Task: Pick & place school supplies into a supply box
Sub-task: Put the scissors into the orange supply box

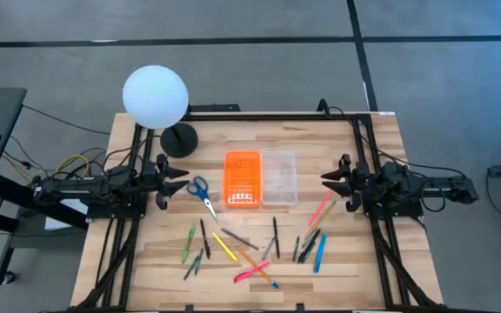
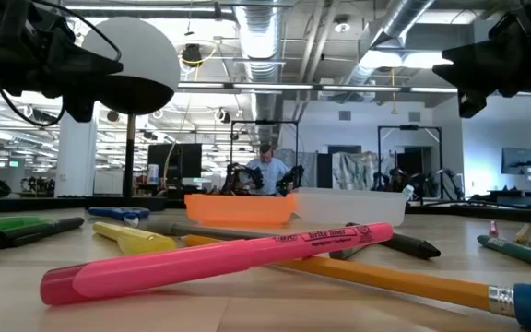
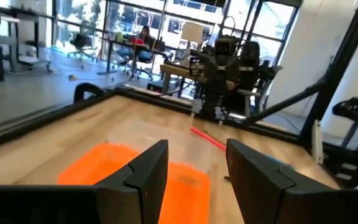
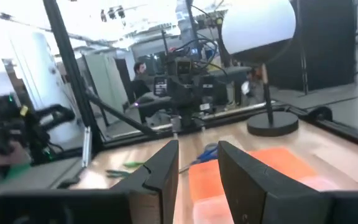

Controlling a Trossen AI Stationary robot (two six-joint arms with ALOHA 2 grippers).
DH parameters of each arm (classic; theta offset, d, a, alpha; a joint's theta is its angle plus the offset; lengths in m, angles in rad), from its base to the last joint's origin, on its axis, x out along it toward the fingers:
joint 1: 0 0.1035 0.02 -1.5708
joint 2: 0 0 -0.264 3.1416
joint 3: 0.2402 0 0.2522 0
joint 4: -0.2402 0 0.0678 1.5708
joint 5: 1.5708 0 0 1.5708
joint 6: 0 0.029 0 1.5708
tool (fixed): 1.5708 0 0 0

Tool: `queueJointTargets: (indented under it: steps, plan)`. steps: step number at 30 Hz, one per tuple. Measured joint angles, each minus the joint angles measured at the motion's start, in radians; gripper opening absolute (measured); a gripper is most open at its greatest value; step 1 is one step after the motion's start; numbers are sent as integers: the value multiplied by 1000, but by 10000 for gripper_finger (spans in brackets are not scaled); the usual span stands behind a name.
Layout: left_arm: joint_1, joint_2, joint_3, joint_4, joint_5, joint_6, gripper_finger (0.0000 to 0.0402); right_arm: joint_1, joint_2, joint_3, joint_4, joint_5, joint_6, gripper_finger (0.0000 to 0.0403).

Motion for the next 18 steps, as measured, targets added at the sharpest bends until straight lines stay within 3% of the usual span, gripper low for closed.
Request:
queueJointTargets:
  steps: [5,7,11,18]
  plan:
    - [0,5,0,1,-17,166,157,0,0,0,-76,2,-183,107]
    - [0,5,0,2,10,125,157,0,1,0,-101,2,-248,107]
    - [-7,70,0,-9,185,54,157,1,8,0,-102,2,-256,107]
    - [-92,275,0,31,195,6,157,2,8,0,-102,1,-191,107]
